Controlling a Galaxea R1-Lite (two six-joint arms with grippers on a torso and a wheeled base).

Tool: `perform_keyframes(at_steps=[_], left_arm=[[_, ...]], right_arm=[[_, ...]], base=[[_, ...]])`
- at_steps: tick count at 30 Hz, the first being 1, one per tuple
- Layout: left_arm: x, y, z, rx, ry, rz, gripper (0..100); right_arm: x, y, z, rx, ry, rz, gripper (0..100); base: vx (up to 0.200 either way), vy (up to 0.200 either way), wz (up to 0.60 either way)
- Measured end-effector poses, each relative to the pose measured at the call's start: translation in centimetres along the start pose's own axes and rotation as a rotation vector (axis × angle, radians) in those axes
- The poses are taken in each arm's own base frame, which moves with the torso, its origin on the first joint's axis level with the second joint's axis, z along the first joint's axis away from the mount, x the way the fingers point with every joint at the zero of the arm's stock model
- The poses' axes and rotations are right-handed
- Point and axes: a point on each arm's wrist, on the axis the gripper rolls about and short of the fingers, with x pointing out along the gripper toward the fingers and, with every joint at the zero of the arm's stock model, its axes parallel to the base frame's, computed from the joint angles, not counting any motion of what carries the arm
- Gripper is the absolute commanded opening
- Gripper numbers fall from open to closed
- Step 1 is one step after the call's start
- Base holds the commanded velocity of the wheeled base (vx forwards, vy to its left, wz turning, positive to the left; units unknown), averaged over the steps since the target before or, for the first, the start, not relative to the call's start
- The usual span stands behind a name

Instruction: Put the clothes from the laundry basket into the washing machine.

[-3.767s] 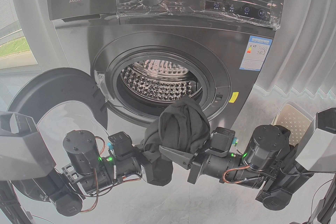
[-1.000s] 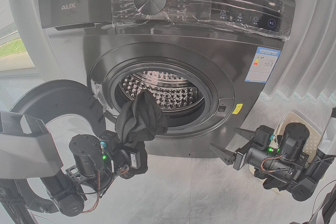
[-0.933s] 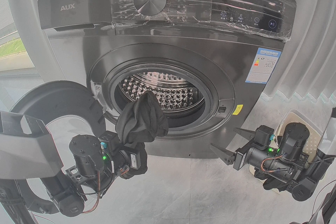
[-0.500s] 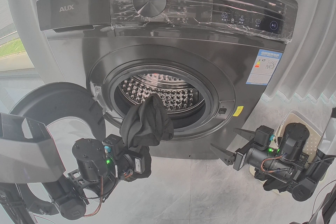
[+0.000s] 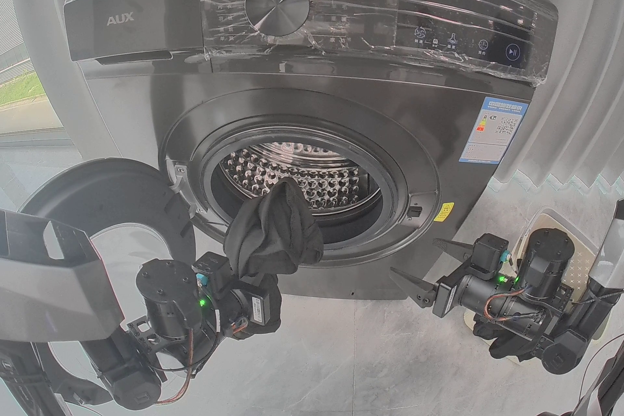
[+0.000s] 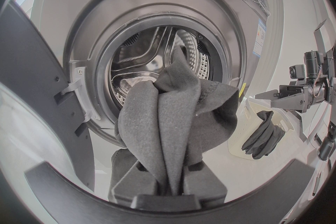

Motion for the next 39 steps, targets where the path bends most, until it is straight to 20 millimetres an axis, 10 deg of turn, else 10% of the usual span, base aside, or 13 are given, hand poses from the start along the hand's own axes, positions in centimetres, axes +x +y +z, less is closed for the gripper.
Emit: perform_keyframes(at_steps=[24, 39], left_arm=[[0.8, -1.3, -1.0, 0.01, 0.024, -0.034, 0], [5.6, -1.7, -0.4, 0.005, -0.073, -0.017, 0]], right_arm=[[0.0, 0.2, 0.0, -0.001, 0.002, 0.007, 100], [-1.2, 0.5, -1.2, -0.001, 0.072, 0.039, 100]], base=[[0.075, 0.0, 0.0], [0.0, 0.0, 0.0]])
